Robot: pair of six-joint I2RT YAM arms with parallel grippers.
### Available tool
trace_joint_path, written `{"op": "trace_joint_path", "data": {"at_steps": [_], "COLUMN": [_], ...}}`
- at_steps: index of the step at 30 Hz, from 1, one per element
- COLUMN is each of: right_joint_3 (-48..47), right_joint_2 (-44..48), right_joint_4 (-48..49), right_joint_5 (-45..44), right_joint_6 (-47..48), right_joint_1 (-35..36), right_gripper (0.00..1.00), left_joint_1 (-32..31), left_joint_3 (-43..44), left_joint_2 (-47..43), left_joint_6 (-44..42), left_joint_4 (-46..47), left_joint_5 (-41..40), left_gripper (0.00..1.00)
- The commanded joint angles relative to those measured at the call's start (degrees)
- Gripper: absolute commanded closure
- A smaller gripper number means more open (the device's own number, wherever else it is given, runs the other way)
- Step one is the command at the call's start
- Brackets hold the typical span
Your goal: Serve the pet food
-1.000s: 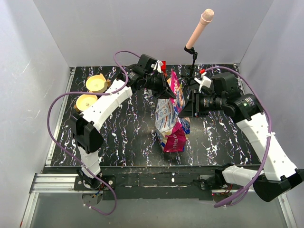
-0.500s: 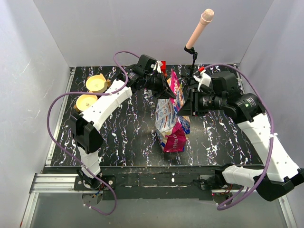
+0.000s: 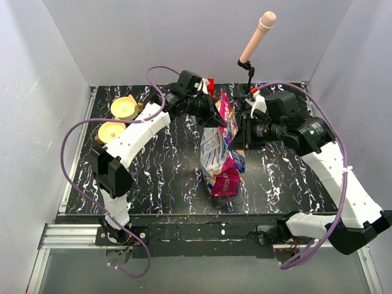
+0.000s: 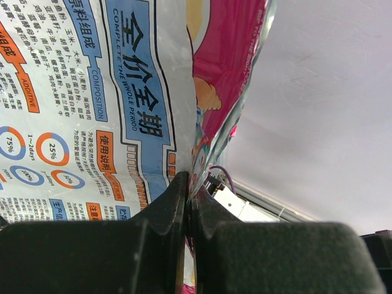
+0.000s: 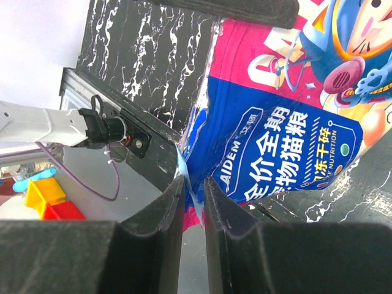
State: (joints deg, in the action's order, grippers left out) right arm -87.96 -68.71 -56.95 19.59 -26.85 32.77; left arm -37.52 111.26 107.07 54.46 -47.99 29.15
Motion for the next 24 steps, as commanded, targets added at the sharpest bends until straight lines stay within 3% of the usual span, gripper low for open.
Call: {"op": "trace_joint_path", "data": {"at_steps": [1, 6, 14, 24], "right_joint_3": [-0.19, -1.5, -8.01, -3.18], "right_joint_2": [0.07, -0.99, -0.11, 0.41], "right_joint_4": [-1.41, -3.95, -3.88, -3.78], "right_joint_5": [-2.19, -5.44, 0.35, -1.75], "right_joint_6": [0.57, 0.92, 1.01, 1.19], "right_joint_1": [0.54, 1.24, 1.94, 3.08], "right_gripper": [0.76, 0.78, 0.64, 0.68], "left_joint_1": [0.25, 0.16, -0.01, -0.01], "left_joint_3": [1.85, 2.55, 2.82, 3.79], "left_joint_2": [-4.94, -4.5, -4.15, -3.53], "left_joint_6": [1.18, 1.35, 1.18, 0.74], "left_joint_4": [5.71, 5.54, 4.57, 3.96], "left_joint_5": [2.05, 1.97, 1.7, 1.88], "left_gripper": [1.0, 1.0, 1.0, 1.0]}}
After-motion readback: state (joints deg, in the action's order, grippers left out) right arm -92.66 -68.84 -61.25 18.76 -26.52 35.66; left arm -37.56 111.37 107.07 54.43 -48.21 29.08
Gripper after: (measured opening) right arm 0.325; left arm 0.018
